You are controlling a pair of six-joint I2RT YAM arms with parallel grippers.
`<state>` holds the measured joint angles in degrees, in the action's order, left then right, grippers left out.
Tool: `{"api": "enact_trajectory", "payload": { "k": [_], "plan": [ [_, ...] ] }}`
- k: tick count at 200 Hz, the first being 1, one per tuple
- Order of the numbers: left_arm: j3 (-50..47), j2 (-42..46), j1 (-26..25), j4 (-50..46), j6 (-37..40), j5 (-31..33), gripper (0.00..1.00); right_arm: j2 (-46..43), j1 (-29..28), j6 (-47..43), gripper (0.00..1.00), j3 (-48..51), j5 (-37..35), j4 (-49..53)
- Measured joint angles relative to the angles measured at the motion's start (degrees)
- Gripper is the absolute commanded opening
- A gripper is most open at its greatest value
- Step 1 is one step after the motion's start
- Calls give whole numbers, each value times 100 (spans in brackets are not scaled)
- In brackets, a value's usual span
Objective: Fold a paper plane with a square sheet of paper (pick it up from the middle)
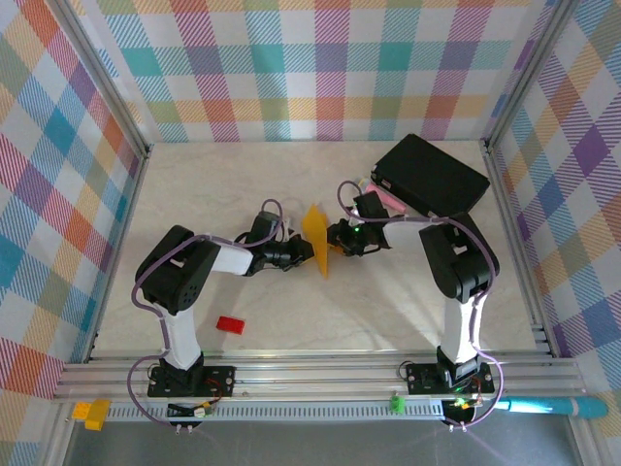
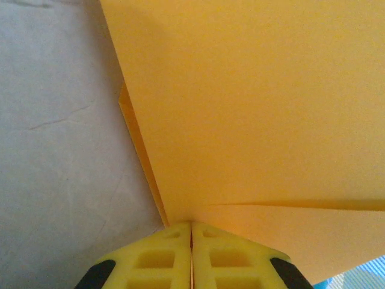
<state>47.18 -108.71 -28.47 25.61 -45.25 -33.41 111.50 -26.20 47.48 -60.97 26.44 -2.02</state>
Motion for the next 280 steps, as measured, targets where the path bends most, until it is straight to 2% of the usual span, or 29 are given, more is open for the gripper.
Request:
{"api": "enact_trajectory", "payload": {
  "k": [93, 131, 224, 280],
  "plan": [
    [400, -214, -59, -426, 138, -11, 17, -1360, 643, -343, 49, 898, -297, 162],
    [516, -227, -63, -634, 179, -7, 17, -1453, 748, -549, 50, 1067, -247, 164],
    [728, -258, -76, -1071, 352, 22, 17, -529, 748, -1248, 49, 114, 1032, 337],
    [748, -262, -76, -1119, 426, 22, 17, 208, 748, -1762, 35, -903, 1346, 1032]
  ]
}}
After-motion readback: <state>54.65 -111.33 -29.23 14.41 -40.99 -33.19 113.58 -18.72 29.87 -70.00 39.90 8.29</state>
